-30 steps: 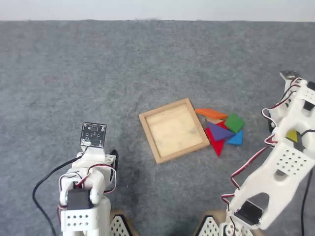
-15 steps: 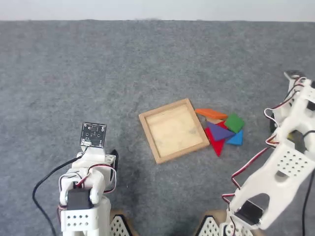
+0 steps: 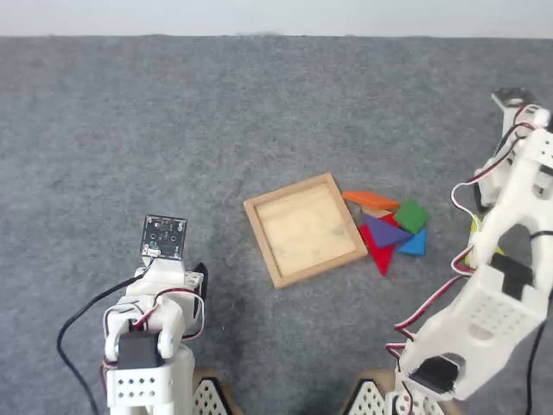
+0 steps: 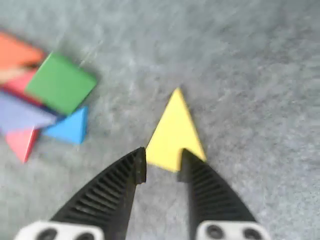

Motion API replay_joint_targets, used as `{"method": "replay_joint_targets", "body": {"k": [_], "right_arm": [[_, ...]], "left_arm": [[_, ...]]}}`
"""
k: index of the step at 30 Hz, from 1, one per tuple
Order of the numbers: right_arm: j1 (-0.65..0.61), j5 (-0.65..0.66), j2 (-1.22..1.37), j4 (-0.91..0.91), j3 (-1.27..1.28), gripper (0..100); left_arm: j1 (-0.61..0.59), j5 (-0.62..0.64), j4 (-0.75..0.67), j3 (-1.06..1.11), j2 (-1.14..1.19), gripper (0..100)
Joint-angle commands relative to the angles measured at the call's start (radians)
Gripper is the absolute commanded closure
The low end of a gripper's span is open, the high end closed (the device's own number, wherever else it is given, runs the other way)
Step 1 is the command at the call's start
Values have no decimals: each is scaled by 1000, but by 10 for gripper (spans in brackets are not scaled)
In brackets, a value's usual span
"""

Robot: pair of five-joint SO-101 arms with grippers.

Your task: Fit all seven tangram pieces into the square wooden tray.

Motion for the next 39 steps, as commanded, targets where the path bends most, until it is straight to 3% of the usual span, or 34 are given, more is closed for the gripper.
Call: {"method": "replay_joint_targets", "body": {"k": [1, 6, 10, 17, 22, 30, 39], "right_arm": [[24, 153, -206, -8, 204, 756], [110, 233, -473, -360, 631, 746], [110, 233, -613, -587, 901, 746], [35, 356, -595, -493, 916, 742], [35, 362, -479, -498, 838, 736], [62, 361, -242, -495, 735, 536], [62, 338, -131, -507, 658, 535]], "left_arm": [[2, -6, 9, -8, -28, 847], [2, -6, 9, -8, -28, 847], [2, -6, 9, -8, -28, 847], [2, -6, 9, -8, -28, 847], [2, -6, 9, -8, -28, 847], [2, -6, 9, -8, -28, 847], [2, -6, 9, -8, -28, 847]]}}
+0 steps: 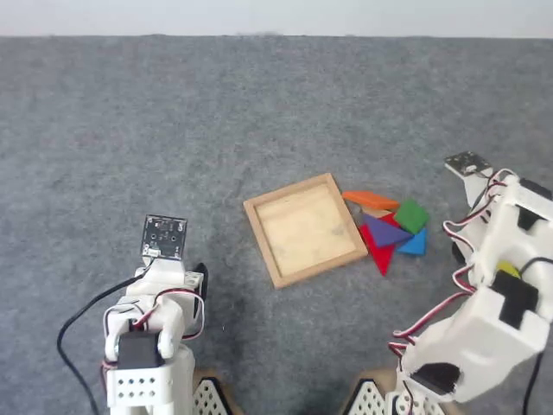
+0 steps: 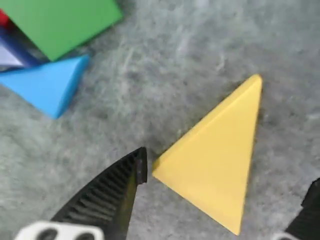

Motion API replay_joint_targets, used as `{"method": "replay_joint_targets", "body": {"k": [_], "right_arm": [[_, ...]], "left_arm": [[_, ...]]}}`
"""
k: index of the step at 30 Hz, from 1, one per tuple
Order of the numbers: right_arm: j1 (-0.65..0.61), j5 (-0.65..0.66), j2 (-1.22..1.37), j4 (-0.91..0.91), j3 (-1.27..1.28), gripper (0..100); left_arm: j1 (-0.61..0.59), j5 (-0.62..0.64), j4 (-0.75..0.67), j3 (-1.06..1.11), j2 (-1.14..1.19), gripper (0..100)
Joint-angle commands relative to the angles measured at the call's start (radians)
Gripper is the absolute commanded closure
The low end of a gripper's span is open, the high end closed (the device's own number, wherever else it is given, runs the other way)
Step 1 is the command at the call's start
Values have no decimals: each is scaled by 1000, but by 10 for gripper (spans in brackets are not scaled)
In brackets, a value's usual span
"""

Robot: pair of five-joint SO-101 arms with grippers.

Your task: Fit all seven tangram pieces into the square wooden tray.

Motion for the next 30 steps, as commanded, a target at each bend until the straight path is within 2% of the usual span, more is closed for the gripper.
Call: {"method": "replay_joint_targets", "body": {"k": [1, 8, 12, 20, 26, 30], "right_arm": [[13, -15, 21, -12, -55, 540], [39, -12, 50, -21, -54, 679], [53, -9, 58, -15, -69, 723], [58, -17, 56, -10, -72, 735], [56, -130, 25, -7, -112, 735], [36, -155, -31, 84, -152, 735]], "left_arm": [[2, -6, 9, -8, -28, 847], [2, -6, 9, -8, -28, 847], [2, -6, 9, -8, -28, 847], [2, -6, 9, -8, -28, 847], [2, -6, 9, -8, -28, 847], [2, -6, 9, -8, -28, 847]]}}
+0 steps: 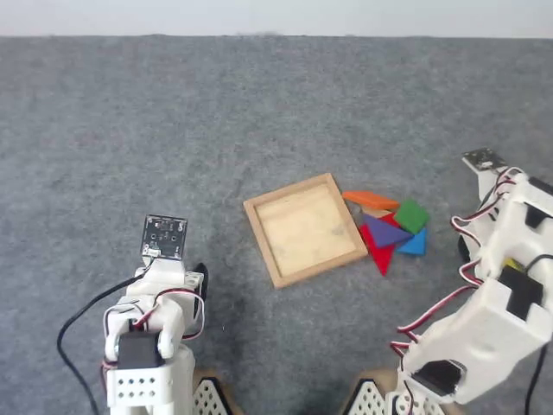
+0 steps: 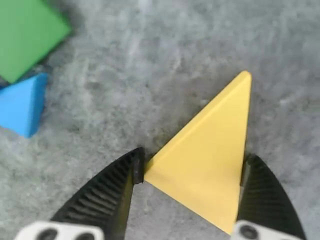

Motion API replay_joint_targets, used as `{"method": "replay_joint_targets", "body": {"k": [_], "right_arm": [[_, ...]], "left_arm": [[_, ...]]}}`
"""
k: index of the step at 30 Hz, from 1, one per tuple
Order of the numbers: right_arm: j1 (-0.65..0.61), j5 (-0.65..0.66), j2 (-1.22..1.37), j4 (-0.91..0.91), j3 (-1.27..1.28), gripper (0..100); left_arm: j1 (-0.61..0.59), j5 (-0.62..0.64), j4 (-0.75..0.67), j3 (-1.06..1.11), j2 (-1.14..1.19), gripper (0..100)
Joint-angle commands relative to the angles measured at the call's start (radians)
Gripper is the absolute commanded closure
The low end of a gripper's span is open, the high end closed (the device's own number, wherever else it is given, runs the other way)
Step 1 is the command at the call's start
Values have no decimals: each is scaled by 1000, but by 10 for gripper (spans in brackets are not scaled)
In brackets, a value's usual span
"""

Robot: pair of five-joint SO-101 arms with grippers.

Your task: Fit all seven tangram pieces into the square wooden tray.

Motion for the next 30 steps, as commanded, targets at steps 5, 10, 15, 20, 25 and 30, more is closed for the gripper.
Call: {"method": "replay_joint_targets", "body": {"k": [5, 10, 15, 20, 25, 30], "right_arm": [[-38, -69, -182, 153, -103, 735], [-114, -91, -278, 197, -101, 735], [-315, -107, -348, 200, -106, 735], [-581, -167, -334, 203, -183, 735], [-796, -147, -280, 200, -272, 735], [-938, -71, -216, 199, -325, 735]], "left_arm": [[2, -6, 9, -8, -28, 847], [2, -6, 9, -8, -28, 847], [2, -6, 9, -8, -28, 847], [2, -6, 9, -8, -28, 847], [2, -6, 9, -8, -28, 847], [2, -6, 9, -8, -28, 847]]}}
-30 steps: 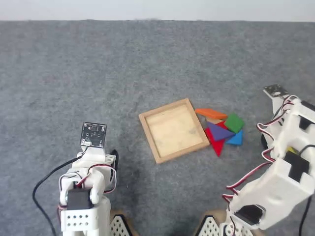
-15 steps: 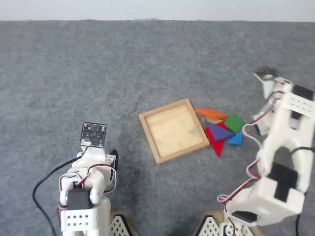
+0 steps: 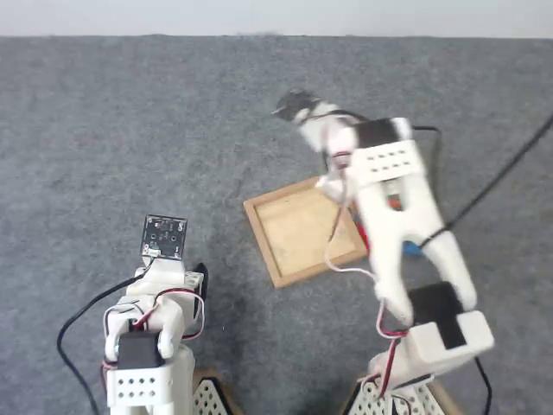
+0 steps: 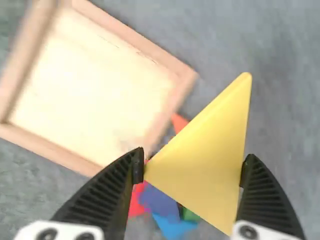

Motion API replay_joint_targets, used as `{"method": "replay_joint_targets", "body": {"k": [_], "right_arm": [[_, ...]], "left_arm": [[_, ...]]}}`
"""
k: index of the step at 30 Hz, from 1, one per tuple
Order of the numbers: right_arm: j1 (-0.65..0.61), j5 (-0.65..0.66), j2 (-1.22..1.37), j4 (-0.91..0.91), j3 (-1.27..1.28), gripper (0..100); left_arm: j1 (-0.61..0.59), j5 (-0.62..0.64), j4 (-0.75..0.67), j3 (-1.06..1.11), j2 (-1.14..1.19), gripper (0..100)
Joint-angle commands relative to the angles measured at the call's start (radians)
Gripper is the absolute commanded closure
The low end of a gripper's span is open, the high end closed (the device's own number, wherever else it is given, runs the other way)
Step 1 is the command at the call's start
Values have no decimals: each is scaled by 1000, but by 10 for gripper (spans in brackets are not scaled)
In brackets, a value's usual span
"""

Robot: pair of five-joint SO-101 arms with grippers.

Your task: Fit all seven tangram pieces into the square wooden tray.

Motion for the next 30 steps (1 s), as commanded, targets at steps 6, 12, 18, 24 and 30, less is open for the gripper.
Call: {"method": "replay_joint_targets", "body": {"k": [6, 12, 18, 24, 30], "right_arm": [[-193, 114, 165, -51, -141, 735], [-245, 203, 275, -53, -184, 735], [-282, 344, 317, -42, -186, 735], [-275, 448, 354, -45, -186, 735], [-271, 488, 394, -42, -187, 733]], "left_arm": [[2, -6, 9, -8, -28, 847], [2, -6, 9, -8, -28, 847], [2, -6, 9, -8, -28, 847], [2, -6, 9, -8, -28, 847], [2, -6, 9, -8, -28, 847]]}}
